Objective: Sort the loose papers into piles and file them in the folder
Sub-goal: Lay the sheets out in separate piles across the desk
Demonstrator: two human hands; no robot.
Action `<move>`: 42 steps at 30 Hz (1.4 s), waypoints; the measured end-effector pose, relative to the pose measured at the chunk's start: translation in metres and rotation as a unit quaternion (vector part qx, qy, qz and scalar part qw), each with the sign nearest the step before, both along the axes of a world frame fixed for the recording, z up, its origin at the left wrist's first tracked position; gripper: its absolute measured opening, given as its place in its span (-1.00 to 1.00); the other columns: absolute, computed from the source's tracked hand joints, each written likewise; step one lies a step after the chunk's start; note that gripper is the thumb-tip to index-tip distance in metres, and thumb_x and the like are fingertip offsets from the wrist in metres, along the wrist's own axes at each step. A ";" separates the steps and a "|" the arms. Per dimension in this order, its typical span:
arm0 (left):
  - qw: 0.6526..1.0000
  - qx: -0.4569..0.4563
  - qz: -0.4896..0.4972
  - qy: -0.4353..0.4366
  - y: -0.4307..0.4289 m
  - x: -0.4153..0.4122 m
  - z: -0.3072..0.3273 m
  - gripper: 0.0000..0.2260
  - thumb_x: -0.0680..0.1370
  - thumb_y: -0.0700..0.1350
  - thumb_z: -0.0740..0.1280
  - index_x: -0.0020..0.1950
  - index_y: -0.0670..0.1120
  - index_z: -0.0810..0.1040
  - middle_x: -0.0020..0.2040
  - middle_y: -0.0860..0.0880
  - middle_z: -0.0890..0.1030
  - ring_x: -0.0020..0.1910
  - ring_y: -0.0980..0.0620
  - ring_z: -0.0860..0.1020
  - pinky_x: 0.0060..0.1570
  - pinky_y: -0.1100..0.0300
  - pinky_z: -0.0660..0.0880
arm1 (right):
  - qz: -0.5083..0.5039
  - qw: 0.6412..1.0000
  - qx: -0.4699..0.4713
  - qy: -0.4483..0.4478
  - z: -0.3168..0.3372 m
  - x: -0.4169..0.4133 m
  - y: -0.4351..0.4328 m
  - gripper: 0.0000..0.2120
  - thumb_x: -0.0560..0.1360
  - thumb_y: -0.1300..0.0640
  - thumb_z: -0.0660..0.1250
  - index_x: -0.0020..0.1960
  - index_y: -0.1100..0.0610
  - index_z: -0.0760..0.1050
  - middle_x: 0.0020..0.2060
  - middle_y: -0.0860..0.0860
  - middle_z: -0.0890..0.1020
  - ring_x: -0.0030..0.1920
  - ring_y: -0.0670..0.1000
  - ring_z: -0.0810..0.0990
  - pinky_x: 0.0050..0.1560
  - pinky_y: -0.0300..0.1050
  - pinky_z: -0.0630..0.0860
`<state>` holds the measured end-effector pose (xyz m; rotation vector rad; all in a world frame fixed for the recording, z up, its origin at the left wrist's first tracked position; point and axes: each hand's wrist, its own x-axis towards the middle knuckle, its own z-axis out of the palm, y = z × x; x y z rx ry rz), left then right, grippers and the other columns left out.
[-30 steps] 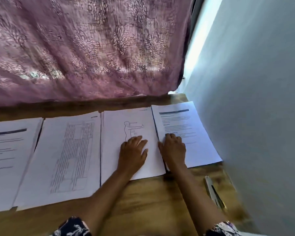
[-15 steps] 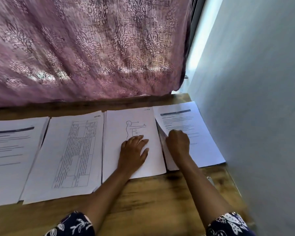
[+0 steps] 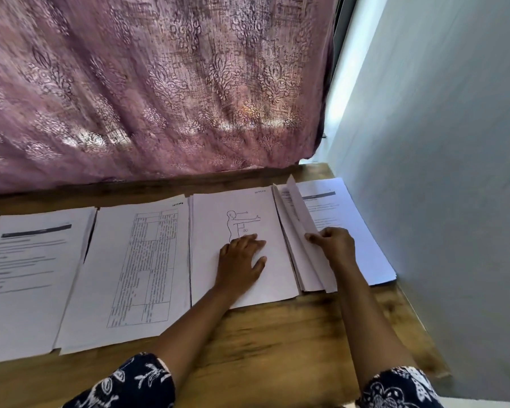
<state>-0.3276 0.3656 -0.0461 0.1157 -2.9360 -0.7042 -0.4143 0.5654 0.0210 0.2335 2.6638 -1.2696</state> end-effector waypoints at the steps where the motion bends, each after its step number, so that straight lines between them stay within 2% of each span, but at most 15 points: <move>1: 1.000 0.005 -0.005 -0.017 -0.001 -0.001 0.002 -0.61 0.57 0.10 0.21 0.40 0.11 0.43 0.45 0.11 0.35 0.41 0.04 0.30 0.33 0.12 0.15 | -0.012 1.000 -0.008 -0.002 0.001 0.001 0.000 -0.62 0.42 -0.02 0.48 -0.41 0.13 0.40 -0.42 0.02 0.48 -0.39 -0.01 0.42 -0.39 -0.19 0.27; 4: 0.996 0.049 -0.013 -0.075 -0.006 -0.006 0.015 -0.63 0.58 0.06 0.27 0.39 0.11 0.44 0.46 0.11 0.34 0.43 0.05 0.27 0.35 0.15 0.15 | -0.027 1.000 0.007 0.009 0.009 0.004 0.000 -0.60 0.48 -0.06 0.41 -0.40 0.14 0.43 -0.42 0.02 0.47 -0.40 0.01 0.42 -0.42 -0.19 0.23; 6: 0.975 0.199 0.013 -0.096 -0.010 -0.011 0.032 -0.67 0.59 0.03 0.29 0.35 0.04 0.49 0.39 0.05 0.46 0.38 0.02 0.37 0.29 0.18 0.27 | -0.010 0.998 0.044 0.039 0.017 0.009 -0.006 -0.66 0.51 -0.05 0.37 -0.32 0.15 0.52 -0.37 0.04 0.54 -0.34 0.05 0.49 -0.40 -0.20 0.26; 9: 0.858 0.498 0.063 -0.109 -0.015 -0.013 0.061 -0.64 0.61 0.08 0.24 0.36 -0.01 0.47 0.29 -0.02 0.55 0.22 0.02 0.53 0.13 0.19 0.42 | 0.065 0.992 0.073 0.076 0.031 0.028 -0.032 -0.67 0.52 -0.02 0.36 -0.30 0.18 0.59 -0.38 0.06 0.60 -0.30 0.07 0.55 -0.31 -0.17 0.32; 12: 0.770 0.617 0.077 -0.144 -0.025 -0.009 0.079 -0.65 0.60 0.17 0.19 0.31 0.05 0.46 0.17 0.00 0.62 0.11 -0.03 0.60 0.09 0.04 0.56 | 0.194 0.973 0.088 0.092 0.034 0.058 -0.073 -0.77 0.52 0.00 0.35 -0.07 0.13 0.69 -0.18 0.04 0.70 -0.14 0.05 0.63 -0.13 -0.16 0.47; 13: 0.763 0.625 0.087 -0.139 -0.030 -0.004 0.081 -0.71 0.60 0.15 0.20 0.25 0.08 0.48 0.14 0.01 0.63 0.09 -0.05 0.61 0.11 0.00 0.56 | 0.231 0.966 0.080 0.085 0.033 0.066 -0.086 -0.77 0.53 0.01 0.34 0.02 0.13 0.68 -0.07 0.04 0.71 -0.06 0.05 0.64 -0.05 -0.16 0.49; 17: 0.820 0.540 0.171 -0.082 -0.064 0.020 0.080 -0.86 0.62 -0.10 0.25 0.10 0.12 0.52 0.19 0.02 0.61 0.07 -0.07 0.60 0.09 -0.02 0.57 | 0.300 0.952 0.034 0.043 0.038 0.075 -0.119 -0.76 0.55 0.01 0.33 0.12 0.12 0.61 0.09 0.01 0.66 0.08 0.03 0.61 0.06 -0.17 0.47; 21: 0.785 0.578 0.222 -0.028 -0.119 0.055 0.087 -0.78 0.60 -0.24 0.25 0.05 0.07 0.59 0.10 -0.02 0.66 0.01 -0.10 0.64 0.02 -0.04 0.59 | 0.128 0.982 0.012 0.138 0.032 0.066 -0.149 -0.58 0.51 0.02 0.38 0.34 0.10 0.45 0.33 0.05 0.50 0.34 0.07 0.45 0.34 -0.06 0.35; 24: 0.784 0.577 0.230 0.001 -0.170 0.083 0.101 -0.77 0.60 -0.26 0.24 0.17 -0.03 0.57 0.08 -0.02 0.66 0.00 -0.07 0.65 -0.10 0.10 0.59 | 0.068 0.996 -0.048 0.021 0.028 0.061 -0.182 -0.35 0.50 -0.03 0.38 0.48 0.14 0.22 0.43 0.13 0.37 0.41 0.16 0.35 0.38 0.07 0.29; 26: 0.791 0.560 0.245 0.015 -0.212 0.104 0.108 -0.75 0.60 -0.27 0.24 0.22 -0.06 0.55 0.08 -0.01 0.66 0.01 -0.04 0.64 -0.09 0.12 0.58 | 0.093 0.991 -0.072 -0.065 0.023 0.063 -0.214 -0.38 0.51 -0.07 0.37 0.46 0.13 0.25 0.36 0.12 0.45 0.33 0.17 0.45 0.31 0.04 0.37; 28: 0.803 0.528 0.275 0.024 -0.252 0.123 0.113 -0.74 0.59 -0.24 0.27 0.26 -0.07 0.55 0.13 -0.01 0.64 0.07 -0.07 0.61 0.07 0.00 0.55 | 0.129 0.976 -0.124 -0.123 0.018 0.070 -0.246 -0.54 0.52 0.01 0.38 0.35 0.16 0.40 0.14 0.10 0.60 0.05 0.07 0.63 0.01 -0.12 0.51; 30: 0.821 0.482 0.305 0.025 -0.292 0.141 0.117 -0.71 0.58 -0.18 0.31 0.30 -0.07 0.53 0.20 -0.02 0.61 0.16 -0.09 0.57 0.23 -0.10 0.46 | 0.164 0.950 -0.195 -0.179 0.018 0.084 -0.280 -0.77 0.54 0.20 0.34 0.18 0.22 0.51 -0.15 0.05 0.65 -0.29 -0.06 0.63 -0.28 -0.25 0.43; 31: 0.828 0.462 0.317 0.026 -0.311 0.148 0.117 -0.70 0.58 -0.17 0.32 0.31 -0.08 0.52 0.22 -0.03 0.60 0.18 -0.09 0.55 0.26 -0.08 0.42 | 0.175 0.943 -0.206 -0.196 0.019 0.093 -0.297 -0.86 0.53 0.24 0.33 0.08 0.20 0.54 -0.22 0.02 0.64 -0.34 -0.08 0.61 -0.29 -0.24 0.38; 35: 0.832 0.412 0.372 0.024 -0.371 0.175 0.117 -0.73 0.57 -0.21 0.33 0.27 -0.10 0.53 0.16 -0.03 0.56 0.08 -0.04 0.51 0.07 0.13 0.35 | 0.180 0.932 -0.233 -0.213 0.018 0.118 -0.354 -0.89 0.47 0.25 0.41 -0.12 0.14 0.49 -0.24 0.08 0.59 -0.32 -0.01 0.54 -0.29 -0.22 0.35; 42: 0.843 0.342 0.414 0.016 -0.417 0.221 0.093 -0.71 0.54 -0.23 0.36 0.27 -0.19 0.52 0.21 -0.14 0.58 0.17 -0.18 0.54 0.14 0.03 0.43 | 0.188 0.944 -0.191 -0.194 0.002 0.146 -0.413 -0.86 0.42 0.29 0.47 -0.17 0.22 0.49 -0.35 0.10 0.58 -0.43 -0.01 0.56 -0.48 -0.29 0.50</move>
